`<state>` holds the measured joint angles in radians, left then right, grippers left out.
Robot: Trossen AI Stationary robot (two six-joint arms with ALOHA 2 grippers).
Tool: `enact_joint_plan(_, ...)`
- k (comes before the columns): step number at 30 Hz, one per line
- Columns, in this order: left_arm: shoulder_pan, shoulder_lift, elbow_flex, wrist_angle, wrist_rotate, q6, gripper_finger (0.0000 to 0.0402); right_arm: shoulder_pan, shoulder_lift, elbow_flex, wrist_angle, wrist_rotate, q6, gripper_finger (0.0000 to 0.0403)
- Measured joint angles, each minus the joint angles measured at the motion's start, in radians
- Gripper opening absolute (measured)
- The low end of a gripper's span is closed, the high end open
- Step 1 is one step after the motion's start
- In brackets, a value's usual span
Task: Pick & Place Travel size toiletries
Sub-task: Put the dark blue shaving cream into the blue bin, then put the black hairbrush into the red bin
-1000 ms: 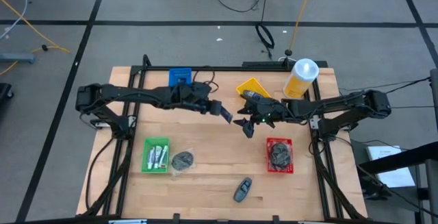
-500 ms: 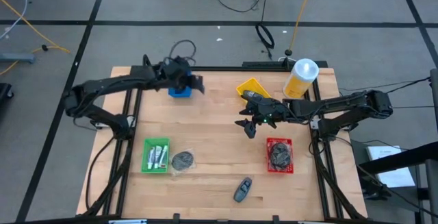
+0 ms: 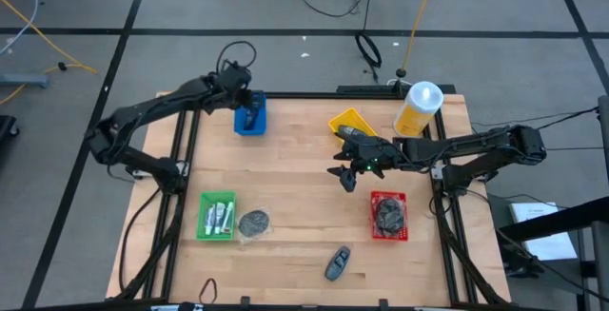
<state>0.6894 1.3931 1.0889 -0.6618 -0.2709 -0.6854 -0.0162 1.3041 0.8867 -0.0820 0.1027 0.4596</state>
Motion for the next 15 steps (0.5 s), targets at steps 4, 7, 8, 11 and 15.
enact_joint_plan(4,0.004,0.043,0.0,0.018,-0.022,0.051,0.0113,0.0,0.0,0.0,0.001,0.0,0.0,0.0236)
enact_joint_plan(7,0.008,0.067,0.0,0.033,-0.021,0.097,0.0126,0.0,0.0,0.0,0.001,0.0,0.0,0.0235)
enact_joint_plan(8,0.009,0.074,0.0,0.032,-0.02,0.109,0.0136,0.0,0.0,0.0,0.001,0.0,0.0,0.0235)
enact_joint_plan(11,0.016,0.088,0.0,0.024,-0.003,0.116,0.0168,0.0,0.0,0.0,0.001,0.001,0.0,0.0235)
enact_joint_plan(15,0.025,0.089,0.0,0.005,0.075,0.115,0.0195,0.0,0.0,0.0,0.001,0.001,0.0,0.0235)
